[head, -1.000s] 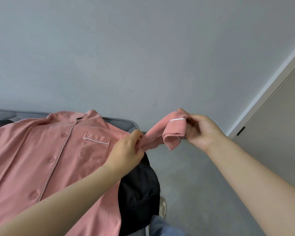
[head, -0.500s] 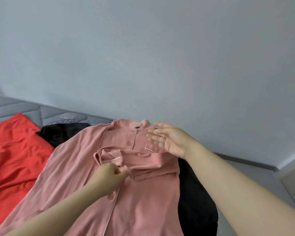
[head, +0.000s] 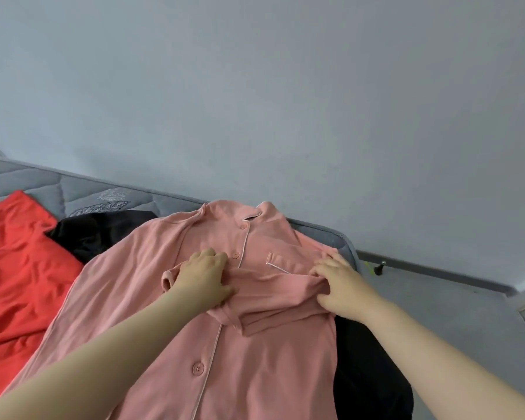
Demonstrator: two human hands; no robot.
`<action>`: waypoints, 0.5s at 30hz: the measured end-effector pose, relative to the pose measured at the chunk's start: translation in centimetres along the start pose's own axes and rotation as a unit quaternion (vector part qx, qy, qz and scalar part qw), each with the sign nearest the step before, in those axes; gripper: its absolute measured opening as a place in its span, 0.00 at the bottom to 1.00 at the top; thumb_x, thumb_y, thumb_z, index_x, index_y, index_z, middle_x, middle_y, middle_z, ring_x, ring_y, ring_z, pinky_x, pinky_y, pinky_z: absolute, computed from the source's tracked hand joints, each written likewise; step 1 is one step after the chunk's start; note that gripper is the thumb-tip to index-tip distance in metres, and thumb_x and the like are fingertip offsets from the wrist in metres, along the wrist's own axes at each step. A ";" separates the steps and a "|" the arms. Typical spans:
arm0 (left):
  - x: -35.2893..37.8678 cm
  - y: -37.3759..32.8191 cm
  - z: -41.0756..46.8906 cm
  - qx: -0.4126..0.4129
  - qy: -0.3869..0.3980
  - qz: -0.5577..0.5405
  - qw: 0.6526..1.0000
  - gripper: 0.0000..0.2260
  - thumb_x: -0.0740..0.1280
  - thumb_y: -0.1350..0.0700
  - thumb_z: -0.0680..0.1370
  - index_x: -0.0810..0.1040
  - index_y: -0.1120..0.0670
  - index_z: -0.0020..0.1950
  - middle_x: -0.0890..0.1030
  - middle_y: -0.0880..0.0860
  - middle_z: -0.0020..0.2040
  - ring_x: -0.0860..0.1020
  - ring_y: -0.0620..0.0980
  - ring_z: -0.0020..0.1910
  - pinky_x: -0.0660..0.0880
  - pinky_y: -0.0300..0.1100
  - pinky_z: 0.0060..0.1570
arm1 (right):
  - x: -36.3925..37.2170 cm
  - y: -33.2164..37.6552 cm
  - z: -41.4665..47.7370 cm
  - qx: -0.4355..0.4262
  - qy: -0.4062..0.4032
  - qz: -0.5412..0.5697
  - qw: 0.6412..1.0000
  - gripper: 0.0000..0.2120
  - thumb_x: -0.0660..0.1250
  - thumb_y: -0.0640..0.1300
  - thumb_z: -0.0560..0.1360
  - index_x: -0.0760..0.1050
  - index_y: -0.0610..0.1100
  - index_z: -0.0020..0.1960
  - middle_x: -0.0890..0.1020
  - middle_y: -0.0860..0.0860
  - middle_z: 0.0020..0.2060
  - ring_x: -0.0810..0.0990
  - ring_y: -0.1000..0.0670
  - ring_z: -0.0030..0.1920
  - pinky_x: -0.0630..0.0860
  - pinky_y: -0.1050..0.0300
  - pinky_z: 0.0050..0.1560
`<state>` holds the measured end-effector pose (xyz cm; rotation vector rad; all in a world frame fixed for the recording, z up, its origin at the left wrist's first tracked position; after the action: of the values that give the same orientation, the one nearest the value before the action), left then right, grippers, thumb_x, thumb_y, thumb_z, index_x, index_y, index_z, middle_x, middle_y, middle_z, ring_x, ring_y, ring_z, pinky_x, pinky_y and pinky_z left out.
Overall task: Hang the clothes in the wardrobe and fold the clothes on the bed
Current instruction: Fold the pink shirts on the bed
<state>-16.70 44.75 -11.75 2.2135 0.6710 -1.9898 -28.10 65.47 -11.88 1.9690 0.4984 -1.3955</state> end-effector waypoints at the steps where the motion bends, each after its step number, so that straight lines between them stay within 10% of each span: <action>1: 0.0 0.2 0.5 -0.004 0.014 0.017 1.000 0.15 0.68 0.44 0.73 0.74 0.50 0.54 0.76 0.49 0.51 0.74 0.54 0.55 0.70 0.45 0.51 | -0.9 0.0 0.3 -0.006 -0.033 -0.015 0.999 0.11 0.67 0.42 0.70 0.77 0.46 0.52 0.77 0.51 0.56 0.67 0.47 0.69 0.66 0.54 0.65; 6: -4.9 2.9 2.6 -0.016 -0.092 -0.104 0.990 0.15 0.68 0.55 0.75 0.65 0.54 0.32 0.77 0.52 0.39 0.74 0.57 0.41 0.72 0.51 0.40 | -6.2 -1.6 2.4 0.043 -0.178 0.044 0.982 0.13 0.69 0.51 0.75 0.71 0.44 0.38 0.77 0.49 0.34 0.77 0.41 0.42 0.62 0.52 0.39; 15: -4.1 -0.3 5.6 -0.003 -0.073 0.033 0.997 0.12 0.65 0.54 0.74 0.75 0.55 0.56 0.77 0.54 0.56 0.74 0.57 0.57 0.70 0.49 0.55 | -1.3 -6.7 6.6 0.112 -0.061 0.054 0.990 0.18 0.63 0.48 0.80 0.71 0.43 0.67 0.76 0.45 0.64 0.72 0.44 0.66 0.68 0.51 0.65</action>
<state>-22.21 41.98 -8.57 2.0345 0.5765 -2.0881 -37.31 65.62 -14.04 2.0353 0.1824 -1.5463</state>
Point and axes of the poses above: each hand's wrist, its own z-axis towards the middle knuckle, its own x-axis out of the palm, y = z × x, the point moved 10 cm from there along z, towards the middle knuckle
